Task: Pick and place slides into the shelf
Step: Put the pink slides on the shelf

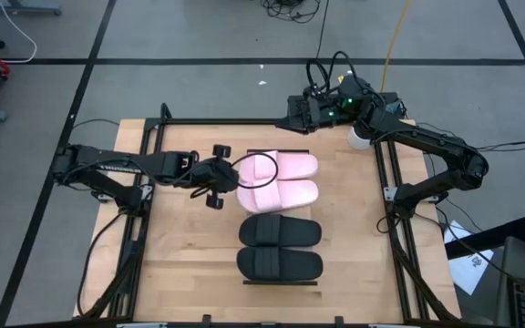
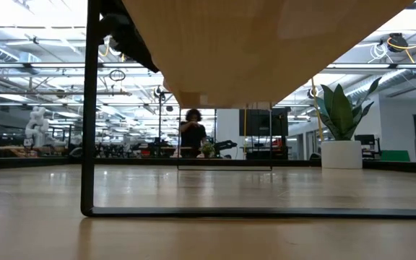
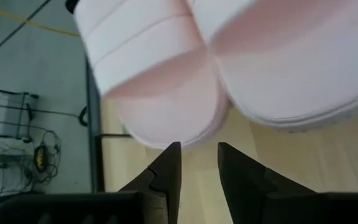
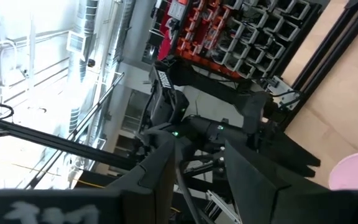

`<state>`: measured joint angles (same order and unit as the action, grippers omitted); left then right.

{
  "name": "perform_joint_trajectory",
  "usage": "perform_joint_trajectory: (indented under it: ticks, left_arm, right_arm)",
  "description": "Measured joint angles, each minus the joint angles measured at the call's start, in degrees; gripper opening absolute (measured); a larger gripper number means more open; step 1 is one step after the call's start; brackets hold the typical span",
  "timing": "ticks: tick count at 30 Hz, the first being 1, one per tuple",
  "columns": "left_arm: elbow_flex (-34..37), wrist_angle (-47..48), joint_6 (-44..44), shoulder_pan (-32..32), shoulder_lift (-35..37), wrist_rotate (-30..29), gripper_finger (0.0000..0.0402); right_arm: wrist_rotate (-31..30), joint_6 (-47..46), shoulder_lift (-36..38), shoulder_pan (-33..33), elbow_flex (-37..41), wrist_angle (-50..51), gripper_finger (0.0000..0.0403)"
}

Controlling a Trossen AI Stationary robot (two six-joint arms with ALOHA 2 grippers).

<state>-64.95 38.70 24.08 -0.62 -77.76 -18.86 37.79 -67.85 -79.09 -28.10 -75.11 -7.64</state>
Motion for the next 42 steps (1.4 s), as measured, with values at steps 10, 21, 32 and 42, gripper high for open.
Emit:
perform_joint_trajectory:
  ticks: [10,21,32,42]
  left_arm:
    - [0.0,-2.6,0.2,0.4,0.0,1.0,0.0104]
    - [3.8,-5.4,0.2,0.9,-0.4,0.8,0.0104]
    - [4.5,-8.6,1.0,1.8,-0.4,-1.0,0.0104]
    - [4.5,-8.8,1.3,3.6,-0.4,-1.8,0.0104]
  right_arm:
    - [-0.1,-0.4,0.0,0.0,0.0,-1.2,0.0130]
    - [-0.2,-0.4,0.0,0.0,0.0,-2.0,0.0130]
    - [-0.2,-0.4,0.0,0.0,0.0,-2.3,0.0130]
    - [-0.2,-0.4,0.0,0.0,0.0,-2.5,0.0130]
